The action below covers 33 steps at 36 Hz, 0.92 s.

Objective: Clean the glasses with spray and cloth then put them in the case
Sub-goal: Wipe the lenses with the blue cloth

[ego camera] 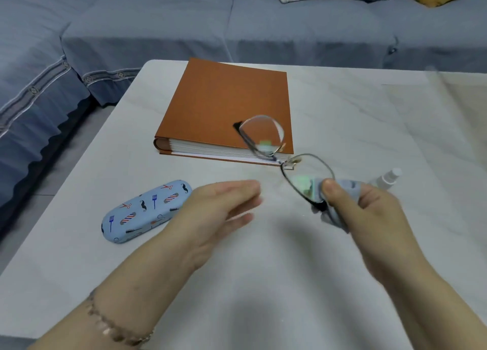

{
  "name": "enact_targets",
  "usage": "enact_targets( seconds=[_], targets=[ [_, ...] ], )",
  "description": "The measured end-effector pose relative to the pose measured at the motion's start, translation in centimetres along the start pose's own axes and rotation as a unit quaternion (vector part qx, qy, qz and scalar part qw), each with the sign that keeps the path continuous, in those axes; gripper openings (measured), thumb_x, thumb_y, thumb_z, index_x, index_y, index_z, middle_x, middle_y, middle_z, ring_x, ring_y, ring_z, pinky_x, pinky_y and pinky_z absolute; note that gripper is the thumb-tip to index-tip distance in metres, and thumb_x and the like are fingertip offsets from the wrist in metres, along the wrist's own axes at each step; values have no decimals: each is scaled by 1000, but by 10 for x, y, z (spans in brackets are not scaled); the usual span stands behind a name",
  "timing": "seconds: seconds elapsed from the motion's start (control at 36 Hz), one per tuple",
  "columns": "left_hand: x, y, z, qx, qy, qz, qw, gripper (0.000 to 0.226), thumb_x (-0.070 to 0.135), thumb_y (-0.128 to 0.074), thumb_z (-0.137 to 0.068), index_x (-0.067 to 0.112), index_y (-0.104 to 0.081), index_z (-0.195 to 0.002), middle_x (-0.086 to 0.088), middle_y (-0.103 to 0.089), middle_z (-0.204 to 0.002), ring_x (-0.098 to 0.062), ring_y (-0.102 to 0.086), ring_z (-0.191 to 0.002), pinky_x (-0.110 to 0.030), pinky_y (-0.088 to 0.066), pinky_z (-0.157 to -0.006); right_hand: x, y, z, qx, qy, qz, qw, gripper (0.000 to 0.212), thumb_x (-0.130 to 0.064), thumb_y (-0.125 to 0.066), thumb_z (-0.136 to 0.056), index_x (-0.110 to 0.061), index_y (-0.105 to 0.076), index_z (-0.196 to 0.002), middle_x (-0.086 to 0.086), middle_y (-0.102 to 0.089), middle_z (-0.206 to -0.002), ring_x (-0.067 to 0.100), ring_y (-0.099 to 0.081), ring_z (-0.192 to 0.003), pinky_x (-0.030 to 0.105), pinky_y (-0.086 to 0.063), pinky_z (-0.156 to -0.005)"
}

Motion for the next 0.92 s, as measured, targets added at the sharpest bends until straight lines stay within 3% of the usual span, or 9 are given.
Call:
enact_targets(
  seconds=[0.06, 0.11, 0.19, 0.28, 0.42, 0.53, 0.61, 0.72, 0.92],
  targets=[
    [18, 17, 6, 119, -137, -200, 963, 13, 28, -72, -70, 20, -65, -64, 12, -63, -59, 3, -57, -56, -5, -43, -53, -3, 9, -8, -39, 5, 43, 998, 41, -41, -59, -70, -8, -50, -48, 1, -42, -48, 20, -42, -60, 30, -36, -66],
    [45, 19, 20, 166, -311, -327, 877, 15, 33, -73, -68, 27, -60, -64, 15, -59, -65, 8, -51, -64, -3, -37, -60, -9, 10, -11, -113, 8, 102, 988, 34, -36, -58, -73, -6, -57, -56, -5, -45, -47, 10, -42, -54, 16, -35, -59],
    [65, 1, 30, 42, -463, -450, 762, 28, 42, -64, -71, 34, -60, -98, 19, -52, -104, 14, -37, -106, -10, -29, -95, -18, -1, -10, -224, 17, 187, 956, 25, -25, -64, -78, -10, -63, -57, -13, -50, -47, 0, -41, -46, 7, -31, -49],
    [60, -14, 22, -106, -419, -555, 711, 47, 57, -57, -69, 33, -62, -109, 23, -51, -123, 3, -35, -126, -25, -27, -109, -18, -8, -12, -274, 8, 220, 936, 24, -13, -61, -83, -11, -63, -59, -17, -51, -44, -1, -43, -44, 6, -31, -47],
    [38, -22, 10, -174, -246, -613, 730, 26, 55, -61, -72, 39, -67, -91, 25, -66, -102, 11, -53, -94, -8, -38, -68, -16, -3, -23, -243, -5, 196, 950, 28, -20, -66, -81, -14, -62, -54, -11, -50, -51, 4, -38, -50, 10, -31, -52],
    [32, -25, 11, -169, -184, -481, 841, 14, 31, -70, -74, 30, -68, -60, 14, -72, -73, 0, -63, -71, -10, -46, -64, -8, 0, -31, -156, -24, 119, 980, 30, -30, -59, -75, -1, -63, -67, 2, -56, -64, 13, -46, -64, 23, -39, -68],
    [23, -28, 10, -162, -123, -354, 913, 13, 16, -70, -73, 16, -72, -60, 2, -76, -70, -26, -71, -76, -39, -57, -71, 3, 5, -34, -28, -59, 36, 997, 36, -29, -61, -82, 1, -61, -63, 11, -51, -68, 21, -45, -71, 43, -48, -82],
    [15, -23, 8, -113, -50, -169, 978, 19, -1, -62, -78, 1, -65, -60, -3, -71, -57, -19, -72, -59, -25, -55, -49, 19, 26, -25, 188, -148, -138, 961, 40, -44, -47, -89, -13, -56, -65, -2, -62, -50, 14, -59, -59, 40, -48, -91],
    [11, -29, 13, -90, -47, -82, 991, 18, -3, -60, -78, -1, -62, -60, -10, -67, -56, -17, -66, -44, -22, -51, -42, 36, -13, -1, 69, -259, -228, 936, 50, -57, -39, -84, -16, -67, -80, 1, -77, -71, 11, -72, -67, 33, -54, -77]
  ],
)
Point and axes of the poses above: each hand's wrist, its own z-axis away from the middle knuckle, its own y-axis out of the back of the hand, x = y × z, the point moved 6 cm from there along -z, towards the middle knuckle
